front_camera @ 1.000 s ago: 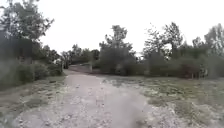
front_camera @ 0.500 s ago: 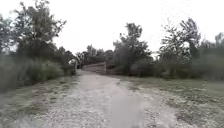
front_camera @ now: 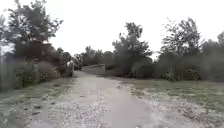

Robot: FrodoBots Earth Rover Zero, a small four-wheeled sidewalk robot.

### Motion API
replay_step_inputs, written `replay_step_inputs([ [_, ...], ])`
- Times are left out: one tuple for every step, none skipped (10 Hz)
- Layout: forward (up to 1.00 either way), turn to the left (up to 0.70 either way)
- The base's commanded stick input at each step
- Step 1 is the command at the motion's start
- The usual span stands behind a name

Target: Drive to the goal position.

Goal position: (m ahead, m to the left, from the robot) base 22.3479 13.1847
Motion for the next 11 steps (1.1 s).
replay_step_inputs([
  [0.7,0.0],
  [0.7,0.0],
  [0.7,0.24],
  [0.7,0.35],
  [0.7,0.35],
  [0.7,0.35],
  [0.7,0.35],
  [0.7,0.35],
  [0.7,0.01],
  [0.7,0.0],
  [0.7,0.0],
])
